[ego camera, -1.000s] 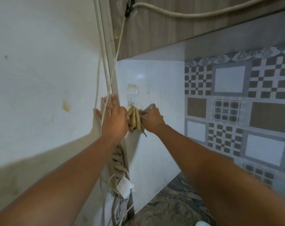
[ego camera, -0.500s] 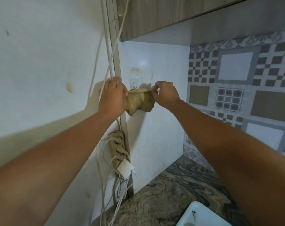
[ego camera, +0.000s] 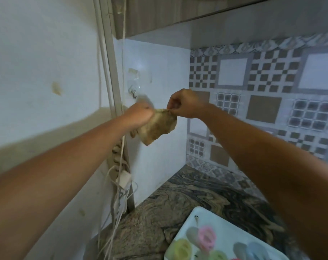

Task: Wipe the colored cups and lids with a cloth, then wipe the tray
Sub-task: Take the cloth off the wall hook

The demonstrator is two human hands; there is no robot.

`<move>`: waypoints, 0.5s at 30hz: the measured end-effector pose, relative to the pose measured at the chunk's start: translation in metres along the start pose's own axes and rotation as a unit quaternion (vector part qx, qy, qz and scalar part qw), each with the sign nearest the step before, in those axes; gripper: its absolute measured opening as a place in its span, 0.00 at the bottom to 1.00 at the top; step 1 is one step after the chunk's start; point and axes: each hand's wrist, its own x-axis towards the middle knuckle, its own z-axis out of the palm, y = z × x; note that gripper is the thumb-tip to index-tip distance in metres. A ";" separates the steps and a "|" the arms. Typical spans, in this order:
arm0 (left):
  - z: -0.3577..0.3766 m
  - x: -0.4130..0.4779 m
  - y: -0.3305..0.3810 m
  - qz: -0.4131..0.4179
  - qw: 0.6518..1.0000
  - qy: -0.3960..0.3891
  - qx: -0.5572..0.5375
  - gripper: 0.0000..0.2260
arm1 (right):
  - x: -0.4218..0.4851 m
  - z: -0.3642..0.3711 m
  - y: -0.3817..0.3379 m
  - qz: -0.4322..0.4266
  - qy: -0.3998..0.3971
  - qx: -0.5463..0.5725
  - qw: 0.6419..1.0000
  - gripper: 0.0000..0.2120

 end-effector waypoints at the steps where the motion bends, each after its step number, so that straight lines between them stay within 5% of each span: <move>1: 0.008 -0.002 0.007 -0.005 0.999 -0.033 0.009 0.07 | -0.006 0.000 0.006 0.017 -0.008 0.006 1.000 0.07; 8: 0.076 -0.015 0.036 -0.106 0.958 -0.188 -0.188 0.10 | -0.073 0.011 0.072 0.210 0.030 0.025 0.977 0.31; 11: 0.119 -0.016 0.035 -0.155 0.934 -0.204 -0.248 0.12 | -0.118 0.020 0.105 0.392 -0.102 0.207 0.890 0.38; 15: 0.170 -0.025 0.038 -0.199 0.903 -0.240 -0.296 0.11 | -0.171 0.036 0.133 0.431 -0.206 0.415 0.774 0.43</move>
